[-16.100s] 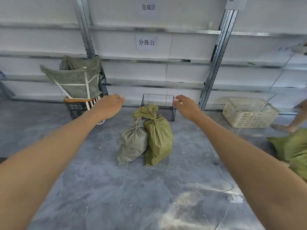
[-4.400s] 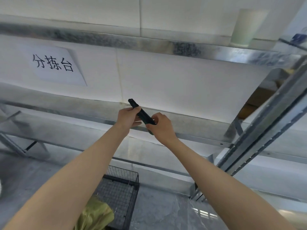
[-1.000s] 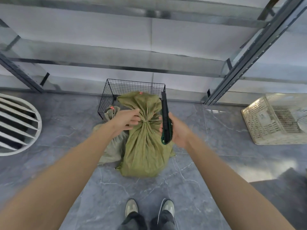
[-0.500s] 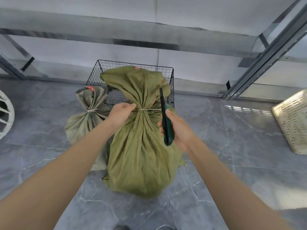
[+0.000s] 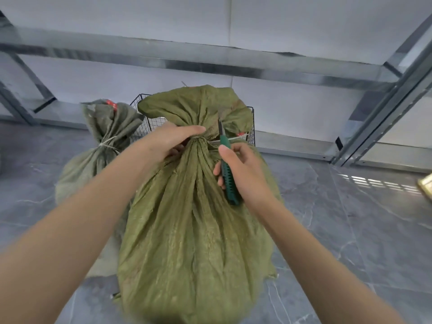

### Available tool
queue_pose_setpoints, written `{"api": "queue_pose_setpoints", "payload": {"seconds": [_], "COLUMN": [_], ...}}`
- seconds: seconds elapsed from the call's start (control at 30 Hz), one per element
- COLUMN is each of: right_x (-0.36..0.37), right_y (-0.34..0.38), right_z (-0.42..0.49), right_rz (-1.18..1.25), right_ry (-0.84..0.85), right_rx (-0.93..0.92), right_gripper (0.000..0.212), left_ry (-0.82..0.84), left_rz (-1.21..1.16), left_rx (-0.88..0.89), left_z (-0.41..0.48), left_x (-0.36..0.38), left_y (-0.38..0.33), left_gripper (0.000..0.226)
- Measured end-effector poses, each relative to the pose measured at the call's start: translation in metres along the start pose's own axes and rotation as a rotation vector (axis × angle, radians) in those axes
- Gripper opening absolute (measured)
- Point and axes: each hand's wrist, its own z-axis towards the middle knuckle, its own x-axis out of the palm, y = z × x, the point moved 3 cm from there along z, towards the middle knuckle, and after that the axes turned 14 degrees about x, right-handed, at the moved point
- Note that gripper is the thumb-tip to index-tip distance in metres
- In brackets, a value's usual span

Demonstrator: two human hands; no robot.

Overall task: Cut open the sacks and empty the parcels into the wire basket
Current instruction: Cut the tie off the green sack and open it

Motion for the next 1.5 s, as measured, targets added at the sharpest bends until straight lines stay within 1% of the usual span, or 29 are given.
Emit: {"api": "queue_pose_setpoints", "payload": {"seconds": [0.07, 0.17, 0.23, 0.33, 0.43, 0.53, 0.6, 0.67, 0.8, 0.9, 1.03, 1.1, 1.2, 1.33, 1.43, 1.5], "right_x": [-0.001, -0.002, -0.003, -0.006, -0.011, -0.014, -0.014, -0.011, -0.009, -0.008, -0.009, -0.008, -0.010, -0.011, -0.009, -0.007], "right_y": [-0.004, -0.006, -0.006, -0.003, 0.003, 0.010, 0.013, 0.016, 0.016, 0.013, 0.008, 0.005, -0.001, -0.005, -0.002, 0.001], "right_z": [0.002, -0.001, -0.006, -0.011, -0.013, -0.013, -0.015, -0.017, -0.019, -0.020, -0.027, -0.031, -0.035, -0.040, -0.042, -0.042], "right_rz": [0.007, 0.031, 0.034, 0.037, 0.020, -0.072, -0.128, -0.169, -0.262, -0.334, -0.429, -0.525, -0.725, -0.945, -1.018, -1.080], "right_ry": [0.019, 0.031, 0.045, 0.054, 0.042, 0.010, -0.004, -0.012, -0.037, -0.079, -0.166, -0.215, -0.310, -0.398, -0.435, -0.437], "right_rx": [-0.006, 0.019, 0.031, 0.037, 0.024, -0.024, -0.060, -0.084, -0.143, -0.180, -0.250, -0.286, -0.312, -0.308, -0.312, -0.310], "right_gripper": [0.024, 0.022, 0.021, 0.022, 0.023, 0.022, 0.019, 0.018, 0.016, 0.016, 0.021, 0.021, 0.016, 0.031, 0.034, 0.033], "left_ry": [0.007, -0.044, -0.076, -0.102, -0.155, -0.193, -0.188, -0.155, -0.040, 0.022, 0.111, 0.130, 0.109, 0.082, 0.106, 0.155], "left_rz": [-0.038, -0.124, -0.178, -0.203, -0.232, -0.258, -0.279, -0.259, -0.134, -0.077, -0.066, -0.070, -0.082, -0.109, -0.148, -0.183], "left_rx": [0.002, 0.012, 0.032, 0.096, 0.193, 0.277, 0.319, 0.353, 0.395, 0.432, 0.468, 0.468, 0.452, 0.427, 0.381, 0.354], "left_z": [-0.002, -0.010, -0.018, -0.026, -0.034, -0.041, -0.044, -0.046, -0.047, -0.048, -0.051, -0.050, -0.047, -0.041, -0.036, -0.035], "left_x": [0.003, 0.004, 0.004, 0.003, 0.004, 0.006, 0.008, 0.008, 0.011, 0.008, 0.003, 0.000, -0.005, -0.009, -0.011, -0.013], "left_y": [-0.004, -0.008, -0.009, -0.007, -0.005, -0.004, -0.005, -0.005, -0.003, -0.003, -0.003, 0.000, 0.004, 0.010, 0.013, 0.011], "left_gripper": [0.030, 0.012, 0.008, 0.025, 0.030, 0.041, 0.047, 0.042, 0.048, 0.048, 0.037, 0.037, 0.036, 0.037, 0.049, 0.047]}}
